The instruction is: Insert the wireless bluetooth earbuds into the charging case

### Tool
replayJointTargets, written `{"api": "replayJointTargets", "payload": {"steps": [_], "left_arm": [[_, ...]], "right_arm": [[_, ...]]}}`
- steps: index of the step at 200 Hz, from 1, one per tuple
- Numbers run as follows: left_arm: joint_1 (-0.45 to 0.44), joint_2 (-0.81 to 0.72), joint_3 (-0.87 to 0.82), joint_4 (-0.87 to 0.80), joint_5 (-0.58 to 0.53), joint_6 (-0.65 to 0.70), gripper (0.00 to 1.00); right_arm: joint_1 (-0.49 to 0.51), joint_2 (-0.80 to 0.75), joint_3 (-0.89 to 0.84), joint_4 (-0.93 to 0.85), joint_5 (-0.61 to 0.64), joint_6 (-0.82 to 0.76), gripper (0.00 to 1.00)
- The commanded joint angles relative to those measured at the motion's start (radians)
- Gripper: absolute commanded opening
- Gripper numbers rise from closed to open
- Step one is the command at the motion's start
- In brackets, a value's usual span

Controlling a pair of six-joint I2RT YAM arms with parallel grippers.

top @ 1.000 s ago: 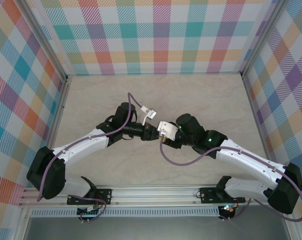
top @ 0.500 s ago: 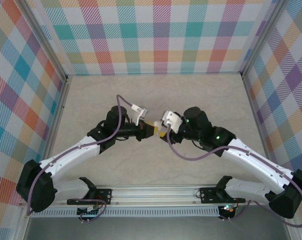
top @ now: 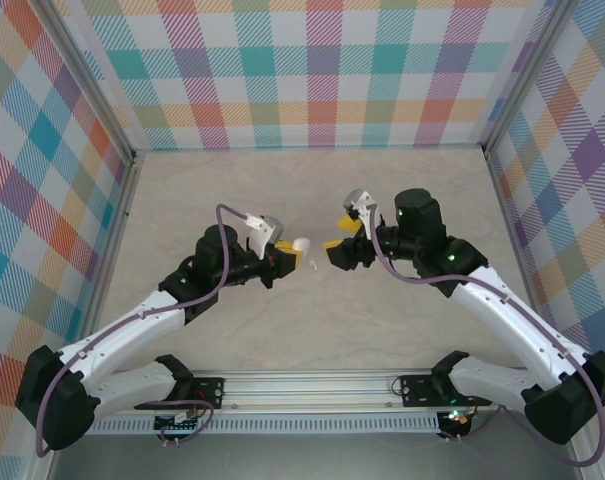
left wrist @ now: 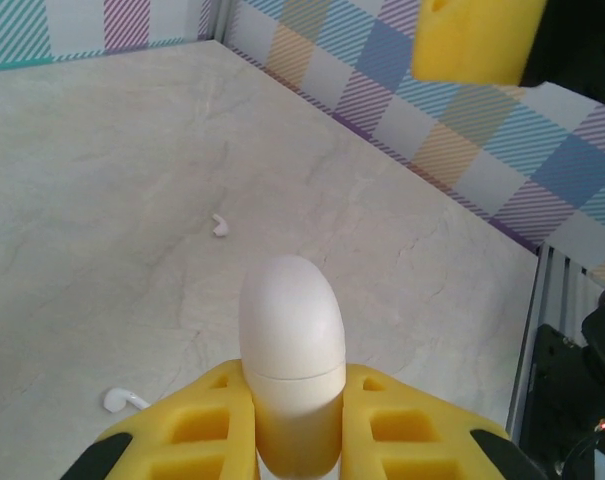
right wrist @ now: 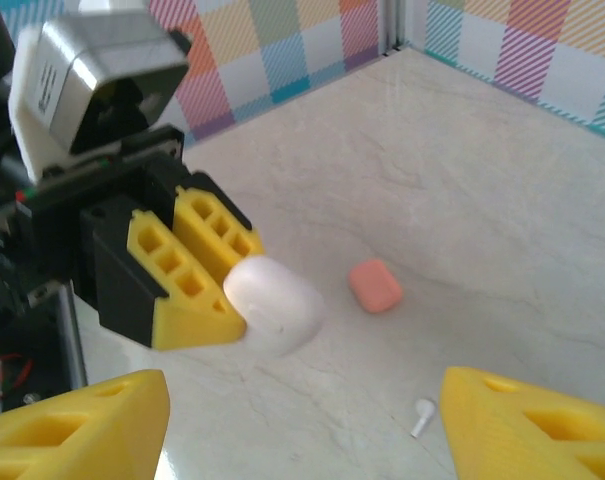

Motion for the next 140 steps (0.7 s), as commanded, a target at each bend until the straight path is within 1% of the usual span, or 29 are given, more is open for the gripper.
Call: {"api": "replayJointTargets", "payload": {"steps": [1,40,62,82,103,124,140], "left_arm": [[0.006,0.021,0.035,-0.038,0.046,0.076,0.0],[0.006,0.042,0.041,-0.038,0.077,0.077,0.0],[0.006,0.06,0.032,-0.006,0.131,0.095,0.0],[0.008,0.082,0.033,0.049,0.209,0.096,0.0],[0.009,0.101,0.037,0.11,0.283,0.097,0.0],[0.01,0.114,0.041,0.157,0.342,0.102,0.0],[0.01,0.13,0.043,0.189,0.361,0.103,0.0]], "right_arm": [[-0.029,0.046,-0.005,0.114,-0.138,0.103,0.72],[-0.092,0.112,0.028,0.116,-0.272,0.137,0.7],[-0.138,0.119,0.021,0.112,-0.332,0.156,0.69],[-0.15,0.116,0.004,0.098,-0.33,0.141,0.69],[-0.152,0.126,0.015,0.071,-0.299,0.133,0.64],[-0.155,0.133,0.053,0.039,-0.317,0.139,0.63],[-0.155,0.128,0.054,0.051,-0.331,0.154,0.63]]}}
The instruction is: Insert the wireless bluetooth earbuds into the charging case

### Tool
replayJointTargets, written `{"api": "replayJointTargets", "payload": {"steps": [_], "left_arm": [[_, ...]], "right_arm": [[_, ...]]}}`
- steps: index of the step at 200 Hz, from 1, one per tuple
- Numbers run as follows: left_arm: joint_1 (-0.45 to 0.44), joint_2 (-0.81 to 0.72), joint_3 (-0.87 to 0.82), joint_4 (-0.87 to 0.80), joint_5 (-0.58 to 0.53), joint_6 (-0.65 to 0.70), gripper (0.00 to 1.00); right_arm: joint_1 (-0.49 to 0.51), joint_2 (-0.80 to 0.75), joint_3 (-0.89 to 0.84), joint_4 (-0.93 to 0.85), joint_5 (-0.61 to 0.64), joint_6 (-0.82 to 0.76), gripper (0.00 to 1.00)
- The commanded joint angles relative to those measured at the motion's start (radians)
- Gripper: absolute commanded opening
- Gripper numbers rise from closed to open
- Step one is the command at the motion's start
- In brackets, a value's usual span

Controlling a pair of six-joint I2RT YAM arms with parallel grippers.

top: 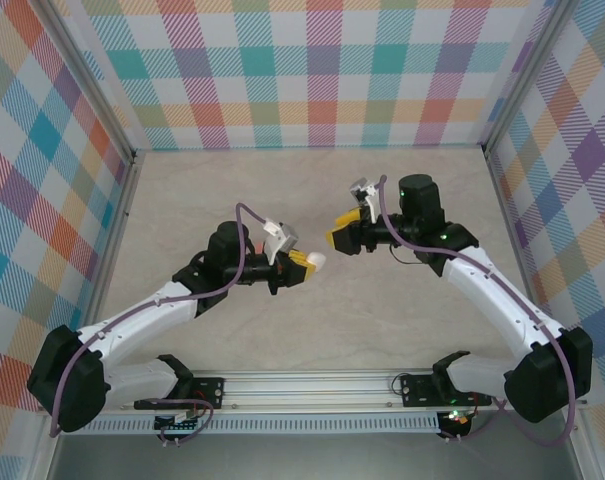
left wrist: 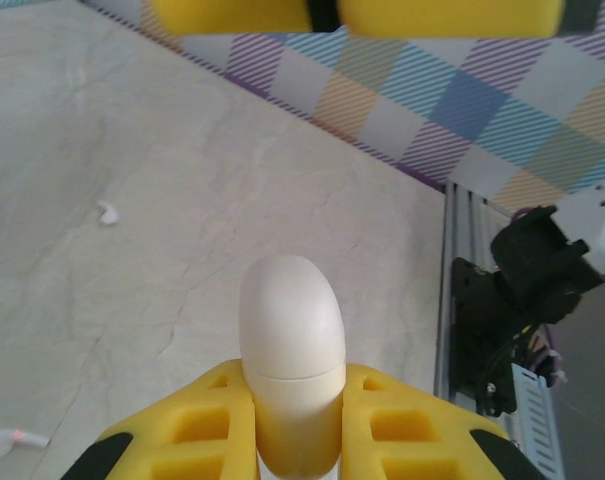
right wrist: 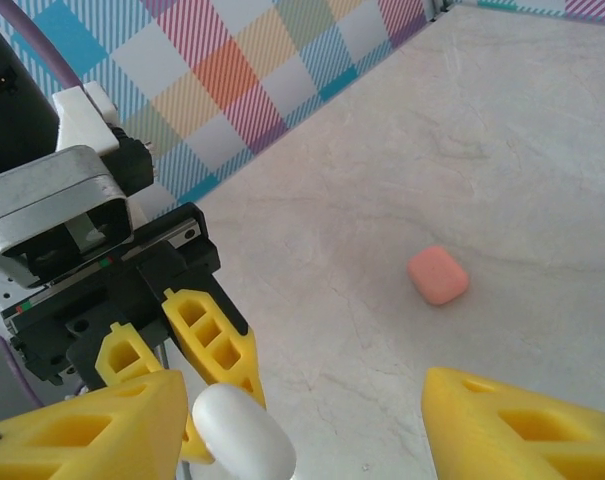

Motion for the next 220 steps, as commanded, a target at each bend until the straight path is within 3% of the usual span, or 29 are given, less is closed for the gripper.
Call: {"api": "replayJointTargets", "payload": {"steps": [1,66,113,154,220], "left_arm": [[0.008,0.017,0.036,0.108,0.098,0.024,0.0],[0.009,0.1,0.093,0.114,0.131,0.053,0.0],[0.016,0.128,0.115,0.152,0.163,0.027,0.0],[0.016,0.155,0.147,0.152,0.201,0.004,0.0],[0.015,0.116,0.114,0.153,0.216,-0.012,0.0]], "right_arm": [[-0.005,-0.001,0.041,0.001,-0.052,0.017,0.63],[-0.007,-0.07,-0.045,0.008,-0.067,0.038,0.62],[-0.007,-0.124,-0.203,0.187,-0.158,0.185,0.62],[-0.007,-0.114,-0.214,0.074,0.013,0.115,0.62],[-0.056,-0.028,-0.109,0.054,0.079,0.117,0.61]]}}
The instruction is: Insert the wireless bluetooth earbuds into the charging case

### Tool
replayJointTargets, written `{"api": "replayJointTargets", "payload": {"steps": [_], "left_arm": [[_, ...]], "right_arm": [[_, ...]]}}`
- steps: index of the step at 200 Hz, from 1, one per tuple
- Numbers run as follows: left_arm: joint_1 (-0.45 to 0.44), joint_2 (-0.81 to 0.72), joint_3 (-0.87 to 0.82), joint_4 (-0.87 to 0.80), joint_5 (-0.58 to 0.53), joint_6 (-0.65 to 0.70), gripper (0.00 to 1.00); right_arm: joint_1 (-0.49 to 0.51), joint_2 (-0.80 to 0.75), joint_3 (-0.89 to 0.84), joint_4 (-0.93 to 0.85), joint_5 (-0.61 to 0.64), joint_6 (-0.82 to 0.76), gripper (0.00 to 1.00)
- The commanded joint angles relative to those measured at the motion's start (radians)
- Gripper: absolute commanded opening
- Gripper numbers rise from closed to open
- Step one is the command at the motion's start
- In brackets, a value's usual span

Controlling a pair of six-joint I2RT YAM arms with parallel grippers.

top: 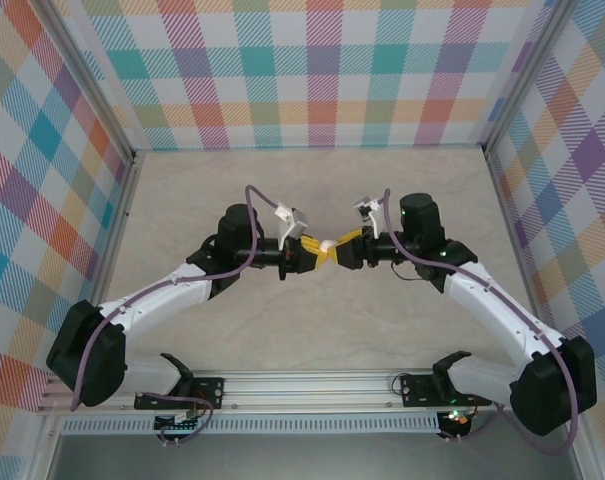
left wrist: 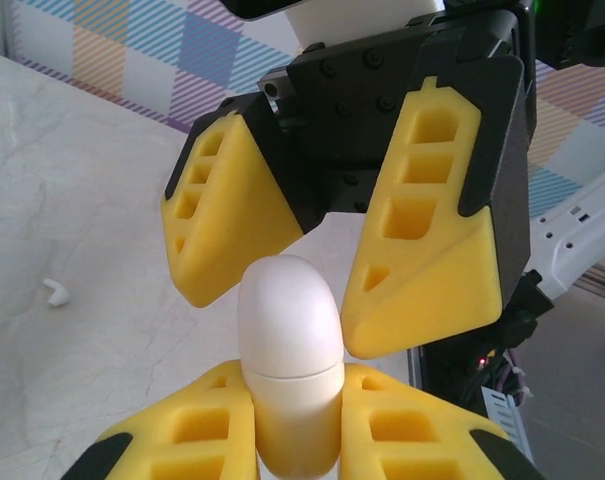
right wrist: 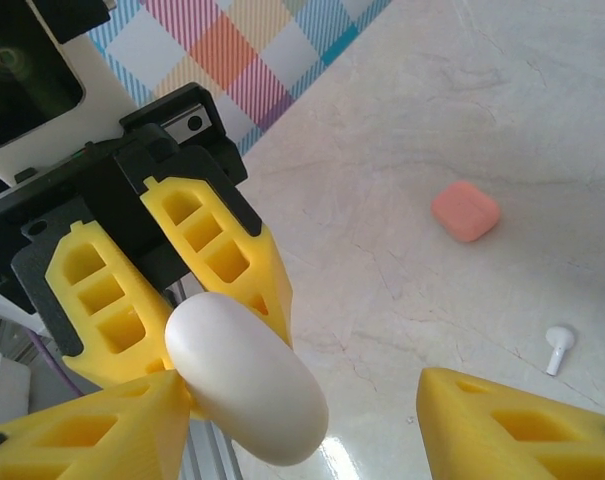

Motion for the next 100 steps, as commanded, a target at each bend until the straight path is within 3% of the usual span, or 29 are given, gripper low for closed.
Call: {"api": "replayJointTargets", "payload": {"steps": [1,67,100], "left_arm": [[-0.008,-0.04,-0.004,0.047,0.073,-0.006,0.0],[-0.007,-0.055,-0.022,0.032,0.041,0.013,0.0],[-0.001,-0.05,-0.033,-0.018,0.003,0.064,0.0]], "right_arm": [[-0.047,0.035,0.054,-0.014,0.088,-0.017,0.61],[-0.07,0.065,0.101,0.008,0.027,0.028,0.61],[-0.073,0.029,0.11,-0.068,0.091,0.053,0.63]]}}
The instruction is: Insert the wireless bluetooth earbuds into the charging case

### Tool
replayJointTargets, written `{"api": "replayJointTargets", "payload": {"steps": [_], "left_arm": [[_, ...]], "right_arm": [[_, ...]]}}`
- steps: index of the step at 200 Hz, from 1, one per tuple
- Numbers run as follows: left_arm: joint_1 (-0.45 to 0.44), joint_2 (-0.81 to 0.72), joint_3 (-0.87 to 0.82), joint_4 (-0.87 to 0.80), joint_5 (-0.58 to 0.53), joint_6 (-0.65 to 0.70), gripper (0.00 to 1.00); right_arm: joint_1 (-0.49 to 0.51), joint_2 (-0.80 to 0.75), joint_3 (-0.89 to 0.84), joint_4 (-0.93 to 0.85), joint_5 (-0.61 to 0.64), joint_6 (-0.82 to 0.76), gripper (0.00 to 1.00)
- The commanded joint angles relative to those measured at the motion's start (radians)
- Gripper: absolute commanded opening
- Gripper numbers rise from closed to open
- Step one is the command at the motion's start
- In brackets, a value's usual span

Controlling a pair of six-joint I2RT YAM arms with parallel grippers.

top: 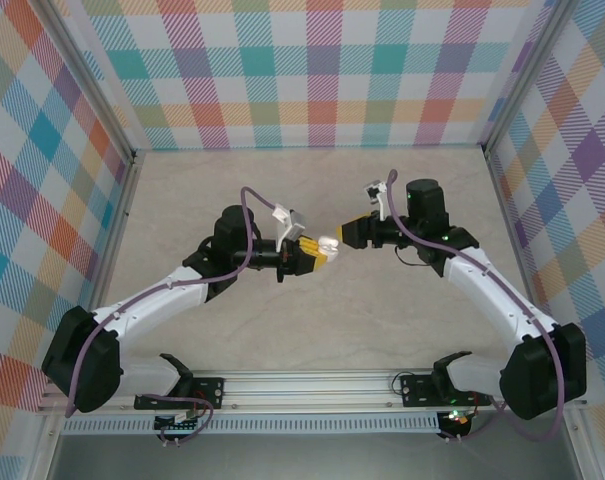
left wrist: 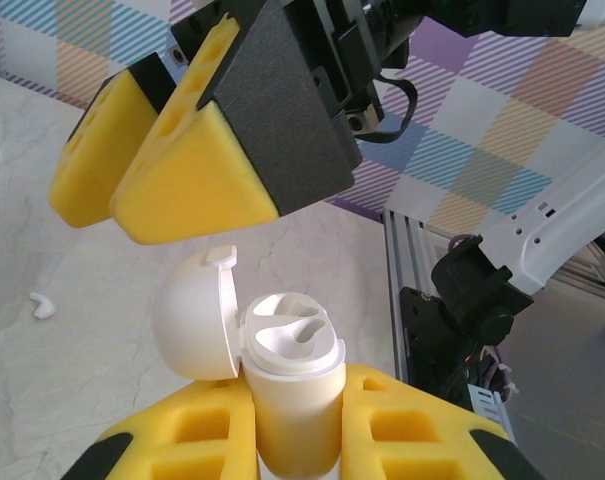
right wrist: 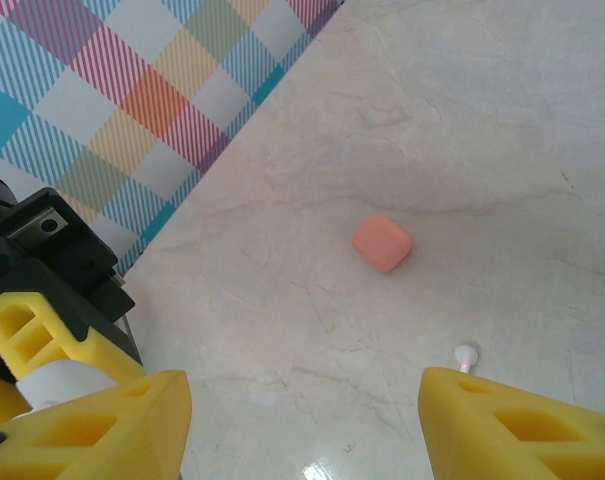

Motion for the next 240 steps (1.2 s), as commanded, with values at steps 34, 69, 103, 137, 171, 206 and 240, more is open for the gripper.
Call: {"api": "replayJointTargets", "payload": {"steps": [34,69,103,137,171,206,240], "left_arm": [[0.03,-0.034,-0.083,-0.009,-0.058,0.049,0.0],[0.039,-0.101,-0.137,-0.068,-0.093,0.049,0.0],[0.042,-0.225,-0.211,-0.114,-0.135,0.071,0.0],[0.045,-0.328,-0.241,-0.203,-0.145,0.092,0.0],[0.047,-0.43,-0.288,-0.238,-0.178,0.093,0.0],[0.047,-0.473,-0.304,-0.257,-0.193,0.077,0.0],[0.047,-0.501,-0.313,-0.271,-0.205,0.061,0.0]], "right_arm": [[-0.006,-0.01,0.082,-0.203,0.179,0.074,0.61],[-0.005,0.117,0.097,-0.283,0.274,0.137,0.47],[0.065,0.307,0.186,-0.34,0.312,0.116,0.42],[0.165,0.519,0.356,-0.459,0.357,0.057,0.38],[0.265,0.663,0.496,-0.521,0.393,0.005,0.38],[0.305,0.774,0.6,-0.586,0.518,-0.007,0.37],[0.307,0.812,0.624,-0.608,0.552,-0.028,0.37]]}}
